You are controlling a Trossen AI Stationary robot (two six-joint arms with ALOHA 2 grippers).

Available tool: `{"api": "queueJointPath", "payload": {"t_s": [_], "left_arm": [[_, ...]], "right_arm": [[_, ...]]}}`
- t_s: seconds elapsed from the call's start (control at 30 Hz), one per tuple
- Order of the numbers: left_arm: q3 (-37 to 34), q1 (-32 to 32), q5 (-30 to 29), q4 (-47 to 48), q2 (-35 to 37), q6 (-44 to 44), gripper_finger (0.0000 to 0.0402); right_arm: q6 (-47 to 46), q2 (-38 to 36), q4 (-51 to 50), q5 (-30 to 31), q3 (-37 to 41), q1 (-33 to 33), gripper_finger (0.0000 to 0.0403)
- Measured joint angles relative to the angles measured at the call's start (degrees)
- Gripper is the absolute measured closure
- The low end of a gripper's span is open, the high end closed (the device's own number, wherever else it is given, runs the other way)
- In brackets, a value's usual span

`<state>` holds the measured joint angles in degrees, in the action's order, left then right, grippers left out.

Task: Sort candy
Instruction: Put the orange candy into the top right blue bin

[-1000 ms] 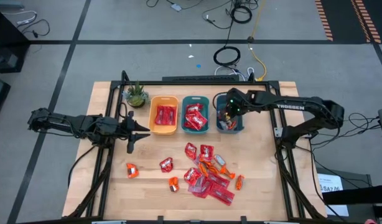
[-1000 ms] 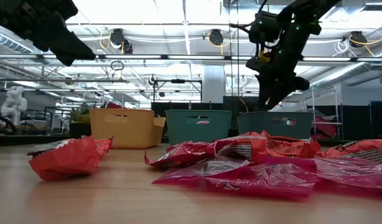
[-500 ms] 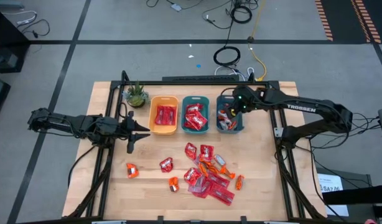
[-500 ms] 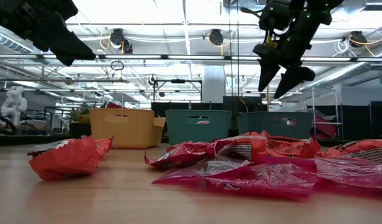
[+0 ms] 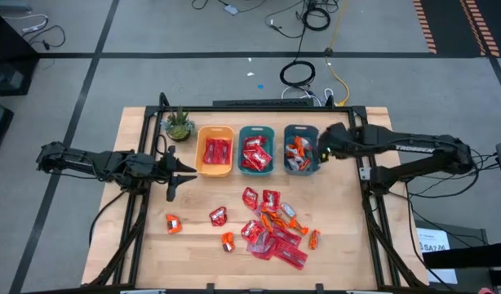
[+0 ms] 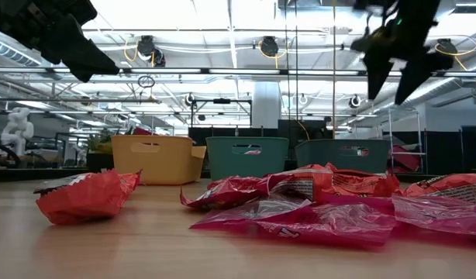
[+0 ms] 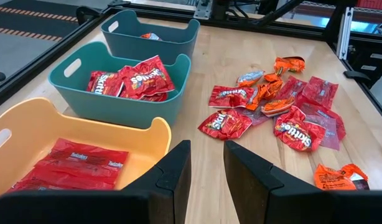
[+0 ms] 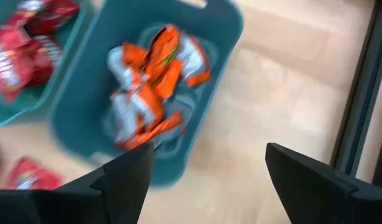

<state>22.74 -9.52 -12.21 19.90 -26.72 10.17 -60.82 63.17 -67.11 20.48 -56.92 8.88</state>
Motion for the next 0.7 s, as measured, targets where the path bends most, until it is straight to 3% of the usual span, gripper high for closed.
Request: {"api": "queueJointPath", "payload": {"t_s": [0.17,0.37,0.53,0.7], "left_arm": [[0.0,0.0,0.0,0.0,0.0,0.0,0.0297],[0.0,0.0,0.0,0.0,0.0,0.0,0.0297],[0.0,0.0,0.0,0.0,0.0,0.0,0.0297],[0.0,0.0,0.0,0.1,0.0,0.0,0.0297]], "right_arm": [[-17.4,-0.9,-7.3,0.4,-3.4,-13.3,0.0103],[-40.0,4.5,-15.1,-3.9,-6.2,-29.8,0.0104],[-55.9,10.6,-12.4,-7.6,-6.5,-40.8,0.0104],[-67.1,16.9,-3.6,-10.2,-6.5,-48.4,0.0104]]}}
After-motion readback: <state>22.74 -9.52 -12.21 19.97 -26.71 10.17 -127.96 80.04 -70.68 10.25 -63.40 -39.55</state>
